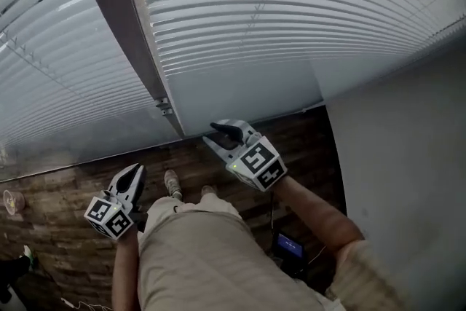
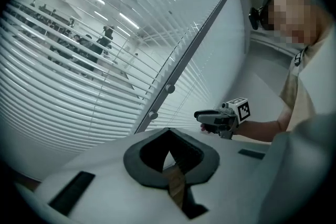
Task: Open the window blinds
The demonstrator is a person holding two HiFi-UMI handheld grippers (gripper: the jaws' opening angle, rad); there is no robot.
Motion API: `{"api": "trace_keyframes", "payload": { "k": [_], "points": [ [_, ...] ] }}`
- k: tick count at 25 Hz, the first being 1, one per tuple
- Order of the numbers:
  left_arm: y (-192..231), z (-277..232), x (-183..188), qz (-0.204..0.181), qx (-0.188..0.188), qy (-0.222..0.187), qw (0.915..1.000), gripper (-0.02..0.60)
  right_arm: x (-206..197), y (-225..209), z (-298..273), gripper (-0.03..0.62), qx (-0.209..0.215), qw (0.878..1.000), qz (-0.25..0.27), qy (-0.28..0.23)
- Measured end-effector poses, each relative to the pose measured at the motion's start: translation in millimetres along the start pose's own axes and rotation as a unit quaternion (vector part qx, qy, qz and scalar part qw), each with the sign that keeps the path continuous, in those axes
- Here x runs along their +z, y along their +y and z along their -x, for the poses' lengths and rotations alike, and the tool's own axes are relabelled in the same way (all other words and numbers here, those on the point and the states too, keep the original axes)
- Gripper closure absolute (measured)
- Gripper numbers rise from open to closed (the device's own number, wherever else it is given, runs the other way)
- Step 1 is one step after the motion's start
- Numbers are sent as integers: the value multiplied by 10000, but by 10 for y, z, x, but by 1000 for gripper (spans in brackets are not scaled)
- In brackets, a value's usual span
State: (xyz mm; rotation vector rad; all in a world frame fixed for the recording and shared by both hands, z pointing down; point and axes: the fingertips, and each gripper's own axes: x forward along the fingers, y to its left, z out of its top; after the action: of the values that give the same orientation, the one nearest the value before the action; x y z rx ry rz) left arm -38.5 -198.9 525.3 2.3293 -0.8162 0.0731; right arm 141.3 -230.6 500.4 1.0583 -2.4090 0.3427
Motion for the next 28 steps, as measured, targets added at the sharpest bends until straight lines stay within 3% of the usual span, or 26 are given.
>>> {"api": "trace_keyframes", "payload": {
  "k": [13,19,28],
  "points": [
    [288,88,-182,-6,216,-146,9997,569,26,231,-363,468,226,9990,36,-387],
    [152,142,-172,-33,218,-224,9995,569,-47,210,-58,468,-65,9978,-194,-634],
    [524,175,-295,97,474,-355,9982,569,-368,199,-153,468,-120,9951,-508,-841]
  ]
}}
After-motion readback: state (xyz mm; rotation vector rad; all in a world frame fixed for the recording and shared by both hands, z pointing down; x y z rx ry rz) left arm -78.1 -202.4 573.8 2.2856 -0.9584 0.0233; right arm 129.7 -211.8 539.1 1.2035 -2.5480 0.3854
